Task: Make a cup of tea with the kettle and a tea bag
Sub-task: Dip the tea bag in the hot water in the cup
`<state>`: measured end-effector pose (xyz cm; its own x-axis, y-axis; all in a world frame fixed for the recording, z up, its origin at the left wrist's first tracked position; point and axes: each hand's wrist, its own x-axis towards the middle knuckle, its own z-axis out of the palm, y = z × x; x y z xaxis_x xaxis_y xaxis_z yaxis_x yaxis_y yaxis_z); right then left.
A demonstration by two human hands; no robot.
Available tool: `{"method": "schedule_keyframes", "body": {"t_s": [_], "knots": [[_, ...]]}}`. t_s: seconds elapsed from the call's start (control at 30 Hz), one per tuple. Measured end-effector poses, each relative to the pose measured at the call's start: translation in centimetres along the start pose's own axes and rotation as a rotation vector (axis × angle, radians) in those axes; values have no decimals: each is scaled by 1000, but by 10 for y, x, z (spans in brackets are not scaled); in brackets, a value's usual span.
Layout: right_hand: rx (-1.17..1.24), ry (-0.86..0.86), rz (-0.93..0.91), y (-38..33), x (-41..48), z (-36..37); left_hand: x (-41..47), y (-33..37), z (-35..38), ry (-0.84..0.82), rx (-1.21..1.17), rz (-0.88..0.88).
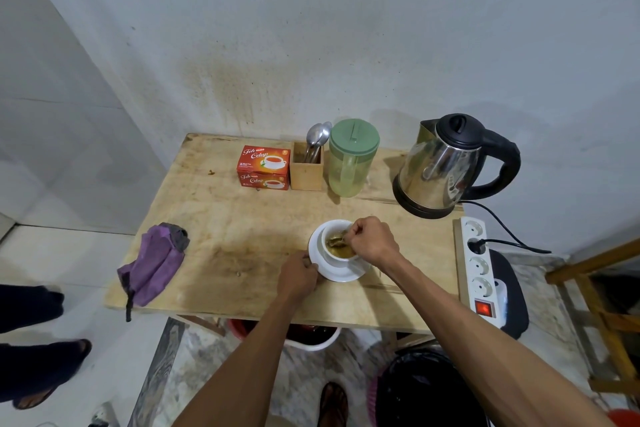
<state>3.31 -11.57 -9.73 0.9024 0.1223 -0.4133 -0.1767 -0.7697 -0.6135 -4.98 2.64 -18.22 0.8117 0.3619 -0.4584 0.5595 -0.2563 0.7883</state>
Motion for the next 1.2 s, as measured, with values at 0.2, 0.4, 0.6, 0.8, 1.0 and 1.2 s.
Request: {"method": "schedule_keyframes", "body": {"t_s": [0.2, 0.4, 0.6, 0.8, 1.0, 1.2], "knots": [[76, 34, -8, -7, 0, -3, 1, -1, 0, -14, -2, -14], [135, 50, -22, -12, -3, -14, 4, -2, 0, -20, 6, -11], [84, -35, 49, 5, -2, 1, 1, 0, -2, -24, 20, -1], [207, 14, -20, -7, -7, -13, 2, 0, -4, -32, 28, -8], [124, -12, 29, 2, -3, -5, 0, 2, -4, -37, 27, -1], [140, -4, 37, -1, -7, 4, -3, 4, -7, -42, 34, 10]]}}
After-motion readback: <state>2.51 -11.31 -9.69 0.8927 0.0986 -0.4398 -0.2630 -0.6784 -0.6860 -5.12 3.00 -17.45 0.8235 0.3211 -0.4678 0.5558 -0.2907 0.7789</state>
